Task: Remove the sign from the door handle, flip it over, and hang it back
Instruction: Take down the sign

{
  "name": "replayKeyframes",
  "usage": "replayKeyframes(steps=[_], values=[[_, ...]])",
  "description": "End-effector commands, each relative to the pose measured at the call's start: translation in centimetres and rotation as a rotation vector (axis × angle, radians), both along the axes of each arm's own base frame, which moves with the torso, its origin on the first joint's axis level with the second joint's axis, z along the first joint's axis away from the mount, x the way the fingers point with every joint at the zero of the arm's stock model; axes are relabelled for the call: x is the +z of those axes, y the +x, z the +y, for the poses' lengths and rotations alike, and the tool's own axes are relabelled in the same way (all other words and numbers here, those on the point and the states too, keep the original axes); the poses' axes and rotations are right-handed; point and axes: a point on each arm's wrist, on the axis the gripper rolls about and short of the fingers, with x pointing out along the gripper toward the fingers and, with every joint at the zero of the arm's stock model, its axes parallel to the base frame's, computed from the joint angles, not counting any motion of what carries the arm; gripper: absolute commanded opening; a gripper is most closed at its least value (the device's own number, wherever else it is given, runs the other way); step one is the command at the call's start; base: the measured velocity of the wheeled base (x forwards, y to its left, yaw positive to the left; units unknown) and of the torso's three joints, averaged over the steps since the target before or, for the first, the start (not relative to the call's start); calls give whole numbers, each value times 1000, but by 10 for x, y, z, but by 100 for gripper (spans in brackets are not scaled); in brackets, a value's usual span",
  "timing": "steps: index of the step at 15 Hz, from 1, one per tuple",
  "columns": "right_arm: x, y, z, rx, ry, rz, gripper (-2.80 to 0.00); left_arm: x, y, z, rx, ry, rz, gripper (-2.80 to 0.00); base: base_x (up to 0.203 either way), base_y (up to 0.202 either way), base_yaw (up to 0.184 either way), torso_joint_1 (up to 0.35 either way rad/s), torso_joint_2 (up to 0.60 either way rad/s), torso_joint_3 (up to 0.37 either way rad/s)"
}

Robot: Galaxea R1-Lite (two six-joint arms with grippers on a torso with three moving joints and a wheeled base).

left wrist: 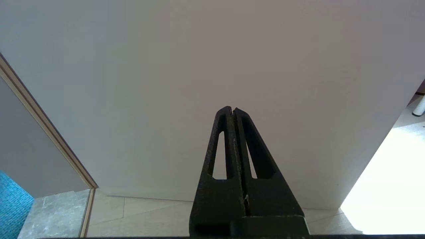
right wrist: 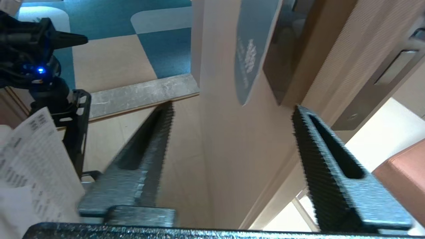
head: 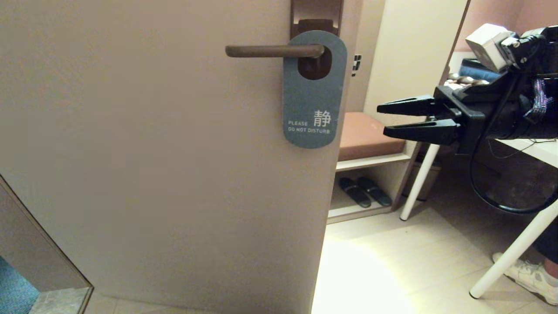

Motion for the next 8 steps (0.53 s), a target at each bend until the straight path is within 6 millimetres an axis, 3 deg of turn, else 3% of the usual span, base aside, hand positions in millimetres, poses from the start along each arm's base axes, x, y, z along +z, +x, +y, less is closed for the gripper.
replayKeyframes(steps=[1,8], values=[[5,-8,-1,7,4,-17,0,0,0,0,1,0,2,-280,0,0,0,0,0,0],[-1,0,23,81,4,8,0,0,0,0,1,0,2,-280,0,0,0,0,0,0]])
